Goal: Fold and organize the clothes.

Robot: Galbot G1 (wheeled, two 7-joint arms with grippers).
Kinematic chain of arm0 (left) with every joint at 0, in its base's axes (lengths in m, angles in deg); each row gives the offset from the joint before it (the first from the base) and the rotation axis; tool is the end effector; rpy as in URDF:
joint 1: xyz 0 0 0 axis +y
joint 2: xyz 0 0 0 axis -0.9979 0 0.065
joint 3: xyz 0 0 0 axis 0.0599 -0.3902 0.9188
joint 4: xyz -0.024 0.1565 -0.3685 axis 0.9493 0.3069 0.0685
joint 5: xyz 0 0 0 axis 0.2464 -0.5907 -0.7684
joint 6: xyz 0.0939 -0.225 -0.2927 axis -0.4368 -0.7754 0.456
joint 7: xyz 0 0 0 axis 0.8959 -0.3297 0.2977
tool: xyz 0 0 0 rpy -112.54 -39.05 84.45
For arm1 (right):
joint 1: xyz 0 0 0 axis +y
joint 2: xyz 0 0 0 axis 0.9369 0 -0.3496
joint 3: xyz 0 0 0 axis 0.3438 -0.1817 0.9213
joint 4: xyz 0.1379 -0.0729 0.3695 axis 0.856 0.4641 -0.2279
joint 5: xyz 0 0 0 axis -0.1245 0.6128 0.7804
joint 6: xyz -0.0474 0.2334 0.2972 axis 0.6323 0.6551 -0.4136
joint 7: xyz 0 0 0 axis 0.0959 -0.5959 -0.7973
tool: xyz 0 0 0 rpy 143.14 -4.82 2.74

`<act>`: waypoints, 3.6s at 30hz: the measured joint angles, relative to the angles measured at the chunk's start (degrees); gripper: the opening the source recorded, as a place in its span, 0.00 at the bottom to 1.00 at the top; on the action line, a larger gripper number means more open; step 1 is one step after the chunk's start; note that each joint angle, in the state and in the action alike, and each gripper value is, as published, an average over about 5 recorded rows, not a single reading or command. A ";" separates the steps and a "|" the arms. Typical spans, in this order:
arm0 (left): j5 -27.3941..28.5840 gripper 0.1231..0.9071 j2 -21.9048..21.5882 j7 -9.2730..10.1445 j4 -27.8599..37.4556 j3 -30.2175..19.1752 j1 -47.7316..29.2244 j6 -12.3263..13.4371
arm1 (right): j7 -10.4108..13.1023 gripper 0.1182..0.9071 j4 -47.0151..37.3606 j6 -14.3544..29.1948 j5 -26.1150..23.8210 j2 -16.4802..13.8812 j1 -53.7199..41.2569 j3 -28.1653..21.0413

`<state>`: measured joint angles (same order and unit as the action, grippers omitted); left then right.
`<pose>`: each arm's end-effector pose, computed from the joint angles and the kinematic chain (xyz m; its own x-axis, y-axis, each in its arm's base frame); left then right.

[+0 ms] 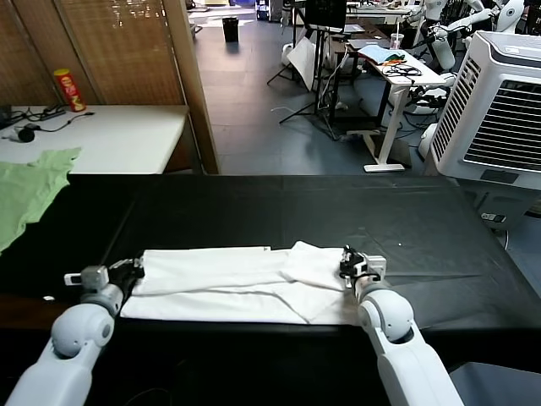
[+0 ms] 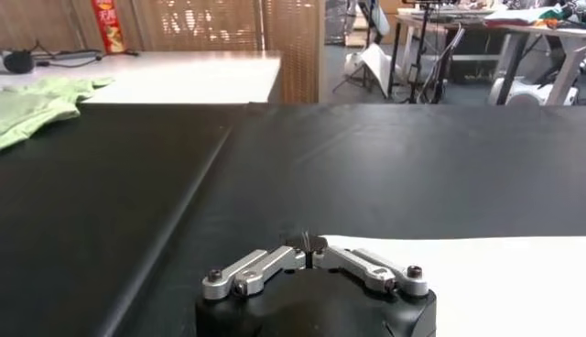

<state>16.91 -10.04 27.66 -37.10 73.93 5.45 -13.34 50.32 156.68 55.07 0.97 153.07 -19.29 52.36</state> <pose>0.3269 0.2024 -0.3269 -0.9147 -0.0805 0.3961 -0.0770 0.9967 0.0247 0.3618 -0.0339 -0.3394 -0.8953 -0.0345 0.4442 -0.0411 0.9991 -0.0051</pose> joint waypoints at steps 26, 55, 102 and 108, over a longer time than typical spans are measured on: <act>-6.23 0.86 5.71 0.39 -11.18 6.44 15.41 2.05 | 0.14 0.86 18.93 -2.42 8.25 -5.91 10.30 8.18; 6.63 0.03 6.10 -3.33 -8.39 4.28 14.93 3.59 | 0.05 0.86 21.48 -2.46 8.83 -5.18 11.13 8.28; -9.95 0.04 10.90 8.18 -25.44 -12.56 8.64 -2.69 | -0.29 0.86 24.07 -1.26 4.14 -1.13 17.43 10.00; -9.51 0.04 13.70 8.59 -24.92 -17.05 7.19 -2.74 | -0.29 0.86 24.00 -1.24 3.67 -0.70 17.49 9.67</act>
<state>7.41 3.66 36.25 -62.02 56.88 12.64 -16.08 50.03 180.69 53.83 4.64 152.38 -1.80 62.04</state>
